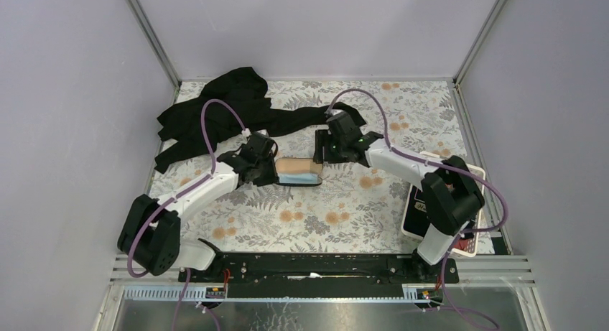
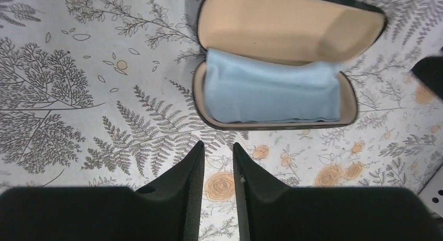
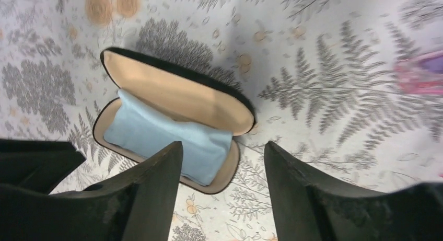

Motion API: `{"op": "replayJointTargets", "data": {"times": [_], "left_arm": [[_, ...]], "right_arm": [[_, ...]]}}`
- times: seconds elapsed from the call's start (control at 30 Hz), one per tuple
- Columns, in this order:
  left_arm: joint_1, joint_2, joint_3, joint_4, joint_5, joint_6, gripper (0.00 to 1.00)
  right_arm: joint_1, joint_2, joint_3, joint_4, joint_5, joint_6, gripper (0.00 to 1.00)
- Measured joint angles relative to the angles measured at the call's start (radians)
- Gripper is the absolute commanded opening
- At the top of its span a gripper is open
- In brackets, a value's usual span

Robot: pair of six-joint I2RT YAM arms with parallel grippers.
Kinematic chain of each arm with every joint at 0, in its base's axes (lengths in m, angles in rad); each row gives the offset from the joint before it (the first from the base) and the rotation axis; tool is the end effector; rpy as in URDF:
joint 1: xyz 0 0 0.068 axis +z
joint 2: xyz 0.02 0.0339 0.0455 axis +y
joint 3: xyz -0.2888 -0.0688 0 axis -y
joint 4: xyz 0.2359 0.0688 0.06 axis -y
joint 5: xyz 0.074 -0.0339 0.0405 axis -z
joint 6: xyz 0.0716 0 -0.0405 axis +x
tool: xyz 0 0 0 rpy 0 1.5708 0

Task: Organize the sunglasses
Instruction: Place the glasses cleaning cloth in the sunglasses case, then adjust the sunglasses at the center of the board.

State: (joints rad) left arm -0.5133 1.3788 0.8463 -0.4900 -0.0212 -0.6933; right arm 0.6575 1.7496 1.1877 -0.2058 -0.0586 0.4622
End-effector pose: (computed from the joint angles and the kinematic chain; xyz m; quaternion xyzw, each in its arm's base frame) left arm 0.2398 -0.1335 0.2047 -0.0894 0.9584 -0.1452 0.2287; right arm 0.3201 0.2524 0.2218 -0.1011 0.9146 0.2303 0.3167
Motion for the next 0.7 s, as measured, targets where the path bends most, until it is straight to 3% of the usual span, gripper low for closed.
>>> {"op": "replayJointTargets", "data": {"times": [0.1,0.23,0.33,0.43,0.7], "left_arm": [[-0.045,-0.019,0.059,-0.056,-0.059,0.003,0.33],[-0.106,-0.042,0.15,-0.076,-0.103,0.011,0.33],[-0.135,-0.047,0.18,-0.067,-0.11,0.011,0.33],[-0.155,-0.03,0.18,-0.064,-0.11,0.011,0.33],[-0.201,0.003,0.17,-0.062,-0.109,0.01,0.33]], "right_arm": [[-0.025,-0.064,-0.017,-0.003,0.076,-0.002,0.71],[-0.162,-0.183,-0.081,-0.005,0.138,0.016,0.75],[-0.294,-0.209,-0.099,-0.045,0.22,0.074,0.88],[-0.347,-0.195,-0.099,-0.103,0.284,0.143,0.99],[-0.352,-0.085,-0.087,-0.156,0.3,0.32,1.0]]}}
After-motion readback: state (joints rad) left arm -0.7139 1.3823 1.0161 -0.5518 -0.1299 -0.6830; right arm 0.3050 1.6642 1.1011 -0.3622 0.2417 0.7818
